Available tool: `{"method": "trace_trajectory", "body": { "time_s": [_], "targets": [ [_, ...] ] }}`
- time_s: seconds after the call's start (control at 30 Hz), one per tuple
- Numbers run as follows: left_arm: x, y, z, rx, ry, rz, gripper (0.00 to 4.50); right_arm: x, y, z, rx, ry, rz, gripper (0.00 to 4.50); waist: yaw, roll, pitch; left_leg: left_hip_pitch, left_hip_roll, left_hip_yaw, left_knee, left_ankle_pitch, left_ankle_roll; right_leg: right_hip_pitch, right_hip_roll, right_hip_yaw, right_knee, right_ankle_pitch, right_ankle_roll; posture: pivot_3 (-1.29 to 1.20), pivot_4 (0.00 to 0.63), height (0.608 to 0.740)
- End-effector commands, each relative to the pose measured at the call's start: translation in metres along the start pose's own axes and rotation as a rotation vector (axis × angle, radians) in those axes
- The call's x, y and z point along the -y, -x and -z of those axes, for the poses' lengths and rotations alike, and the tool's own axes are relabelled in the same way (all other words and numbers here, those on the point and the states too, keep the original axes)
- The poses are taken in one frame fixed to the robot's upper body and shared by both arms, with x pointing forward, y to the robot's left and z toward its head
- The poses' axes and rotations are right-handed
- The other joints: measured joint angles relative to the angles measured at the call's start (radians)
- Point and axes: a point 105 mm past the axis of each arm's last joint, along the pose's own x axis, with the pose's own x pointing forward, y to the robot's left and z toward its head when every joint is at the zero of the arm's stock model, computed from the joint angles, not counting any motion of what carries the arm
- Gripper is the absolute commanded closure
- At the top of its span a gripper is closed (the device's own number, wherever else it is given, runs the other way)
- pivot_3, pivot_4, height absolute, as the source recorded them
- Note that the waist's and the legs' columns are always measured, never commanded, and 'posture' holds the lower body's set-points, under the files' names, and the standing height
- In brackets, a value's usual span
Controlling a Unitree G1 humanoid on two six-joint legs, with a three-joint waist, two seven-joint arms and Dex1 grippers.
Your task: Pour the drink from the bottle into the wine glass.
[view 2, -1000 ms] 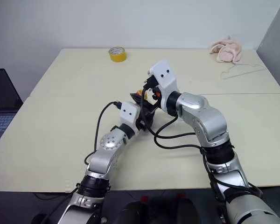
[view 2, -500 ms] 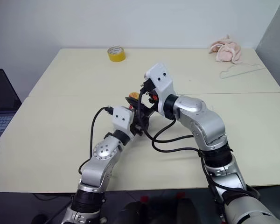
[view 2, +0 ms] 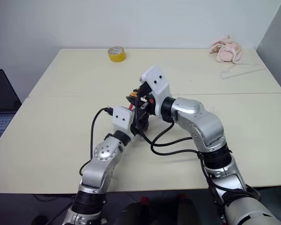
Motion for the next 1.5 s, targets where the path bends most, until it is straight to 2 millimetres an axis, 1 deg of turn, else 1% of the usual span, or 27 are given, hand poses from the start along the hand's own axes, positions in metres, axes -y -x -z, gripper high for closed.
{"method": "trace_trajectory", "body": {
  "time_s": [0.03,0.17,0.27,0.4,0.5,0.57,0.67,0.77,1.0,1.07,1.1,1.17,1.3,1.33,1.4,1.5],
  "targets": [
    [0.001,0.003,-0.022,0.089,-0.011,0.000,2.83,0.002,0.004,-0.015,0.060,0.120,-0.097,3.23,0.000,0.000,0.000,0.000,0.000,0.000,0.000,0.000,0.000,0.000,0.000,0.000,0.000,0.000,0.000,0.00,0.150,0.740],
    [0.002,0.002,-0.022,0.090,-0.006,0.003,3.00,0.001,0.004,-0.015,0.085,0.173,-0.222,3.23,-0.005,0.000,0.000,0.000,0.000,0.001,0.000,0.000,0.000,0.000,0.000,0.000,0.000,0.000,0.000,0.00,0.150,0.740],
    [0.003,0.002,-0.023,0.092,-0.001,0.006,3.10,-0.003,0.003,-0.016,0.126,0.168,-0.364,3.23,-0.007,0.000,0.000,0.000,0.000,0.001,0.000,0.000,0.000,0.000,0.000,0.000,0.000,0.000,0.000,0.00,0.150,0.740],
    [0.003,0.003,-0.023,0.093,0.001,0.007,3.20,-0.014,0.007,-0.013,0.156,0.156,-0.588,3.23,-0.006,0.000,0.000,0.000,0.000,0.001,0.000,0.000,0.000,0.000,0.000,0.000,0.000,0.000,0.000,0.00,0.150,0.740],
    [0.003,0.004,-0.023,0.092,0.002,0.008,3.22,-0.015,0.006,-0.009,0.152,0.198,-0.662,3.23,-0.007,0.000,0.000,0.000,0.000,0.000,0.000,0.000,0.000,0.000,0.000,0.000,-0.001,0.000,0.000,0.00,0.150,0.740],
    [0.003,0.004,-0.023,0.092,0.002,0.009,3.22,-0.013,0.004,-0.008,0.152,0.220,-0.679,3.23,-0.008,0.000,0.000,0.000,0.001,0.000,0.000,0.000,0.000,0.000,0.000,0.000,-0.001,0.000,0.000,0.00,0.150,0.740],
    [0.003,0.004,-0.024,0.091,0.004,0.009,3.23,-0.008,-0.004,-0.013,0.178,0.233,-0.649,3.23,-0.009,0.000,0.000,0.000,0.001,0.001,0.000,0.000,0.000,0.000,0.000,0.000,0.000,0.000,0.000,0.00,0.150,0.740],
    [0.004,0.004,-0.024,0.090,0.008,0.010,3.23,-0.003,-0.007,-0.014,0.189,0.236,-0.606,3.23,-0.009,0.000,0.000,0.000,0.001,0.000,0.000,0.000,0.000,0.000,0.000,0.000,0.000,0.000,0.000,0.00,0.150,0.740],
    [0.006,0.003,-0.023,0.087,0.015,0.018,3.24,0.001,-0.002,-0.019,0.215,0.187,-0.562,3.23,-0.007,0.000,0.000,-0.001,0.000,0.000,0.002,0.000,0.000,0.000,0.000,0.000,0.000,0.000,0.000,0.00,0.150,0.740],
    [0.006,0.003,-0.023,0.086,0.016,0.020,3.24,0.002,-0.002,-0.019,0.214,0.183,-0.541,2.48,-0.008,0.000,0.000,-0.001,0.000,0.000,0.002,0.000,0.000,0.000,0.000,0.000,0.000,0.000,0.000,0.00,0.150,0.740],
    [0.006,0.003,-0.023,0.086,0.016,0.020,3.24,0.002,-0.003,-0.019,0.213,0.177,-0.534,2.23,-0.008,0.000,0.000,-0.001,0.000,0.000,0.002,0.000,0.000,0.000,0.000,0.000,0.000,0.000,0.000,0.00,0.150,0.740],
    [0.007,0.003,-0.022,0.084,0.017,0.022,3.24,0.000,-0.003,-0.019,0.211,0.170,-0.537,1.55,-0.008,0.000,0.000,-0.001,0.001,0.000,0.001,0.000,0.000,-0.001,0.000,0.000,0.000,0.000,0.000,0.00,0.150,0.740],
    [0.007,0.002,-0.022,0.082,0.018,0.025,3.24,-0.005,-0.001,-0.026,0.236,0.185,-0.537,0.19,-0.008,0.000,0.000,-0.001,0.000,0.000,0.002,0.000,0.000,-0.001,0.000,0.000,0.000,0.000,0.000,0.00,0.150,0.740],
    [0.007,0.002,-0.022,0.082,0.018,0.025,3.24,-0.005,0.000,-0.027,0.239,0.184,-0.539,0.00,-0.009,0.000,0.000,-0.001,0.000,0.000,0.002,0.000,0.000,-0.001,0.000,0.000,0.000,0.000,0.000,0.00,0.150,0.740],
    [0.007,0.002,-0.022,0.081,0.018,0.024,3.24,0.001,0.002,-0.035,0.271,0.175,-0.505,0.00,-0.009,0.000,0.000,-0.001,0.000,0.000,0.002,0.000,0.000,-0.001,0.000,0.000,0.000,0.000,0.000,0.00,0.150,0.740],
    [0.007,0.003,-0.022,0.080,0.019,0.023,3.24,0.007,0.005,-0.039,0.281,0.179,-0.463,0.00,-0.008,0.000,0.000,-0.001,0.000,0.000,0.002,0.000,0.000,-0.001,0.000,0.000,0.000,0.000,0.000,0.00,0.150,0.740]
  ]
}}
